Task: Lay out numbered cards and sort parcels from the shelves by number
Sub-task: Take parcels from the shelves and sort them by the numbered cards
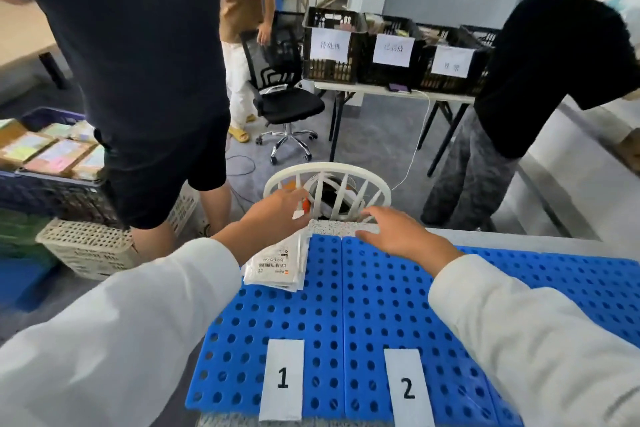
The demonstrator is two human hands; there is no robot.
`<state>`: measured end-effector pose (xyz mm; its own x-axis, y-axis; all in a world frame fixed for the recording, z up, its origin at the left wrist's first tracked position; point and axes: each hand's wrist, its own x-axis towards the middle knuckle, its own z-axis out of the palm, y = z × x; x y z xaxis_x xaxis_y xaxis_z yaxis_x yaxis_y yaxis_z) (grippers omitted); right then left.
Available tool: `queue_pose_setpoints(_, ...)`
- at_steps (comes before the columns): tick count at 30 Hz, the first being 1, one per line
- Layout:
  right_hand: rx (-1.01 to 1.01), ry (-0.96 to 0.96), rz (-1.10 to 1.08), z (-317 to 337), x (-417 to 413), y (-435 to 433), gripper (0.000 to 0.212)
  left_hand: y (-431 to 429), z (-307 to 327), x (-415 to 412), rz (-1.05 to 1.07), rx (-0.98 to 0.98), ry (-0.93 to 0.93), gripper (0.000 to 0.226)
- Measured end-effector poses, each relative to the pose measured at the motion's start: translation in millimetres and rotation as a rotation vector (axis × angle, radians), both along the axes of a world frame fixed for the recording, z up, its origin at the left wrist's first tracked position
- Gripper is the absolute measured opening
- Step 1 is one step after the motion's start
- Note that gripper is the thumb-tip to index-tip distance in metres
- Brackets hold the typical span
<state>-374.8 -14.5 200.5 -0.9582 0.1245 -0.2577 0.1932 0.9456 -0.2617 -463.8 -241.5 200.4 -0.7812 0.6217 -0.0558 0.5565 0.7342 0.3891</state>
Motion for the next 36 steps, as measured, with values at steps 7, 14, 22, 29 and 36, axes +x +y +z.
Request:
queue_pose_setpoints(7,0.121,0.109,-0.081,72.4,97.3,58.2,0.063,59.1,79.3,67.6,-0.147,-0.004,0.166,0.047)
queue_pose_setpoints(14,0.16,0.167,-0.268,114.1,224.1,104.8,0.067,132.4,129.4,154.7,-0.358,0.012,0.227,0.054)
queue_pose_setpoints(22,0.268,0.264,-0.517,183.4,401.6,158.2,0.072,246.9,190.5,292.5,-0.638,0.097,0.323,0.058)
queue_pose_setpoints(29,0.388,0.361,-0.802,248.4,560.6,185.4,0.071,330.9,246.0,425.7,-0.857,0.252,0.344,0.055)
queue_pose_setpoints(36,0.409,0.433,-1.047,276.7,681.8,184.8,0.069,381.0,272.4,535.4,-1.046,0.348,0.359,0.055)
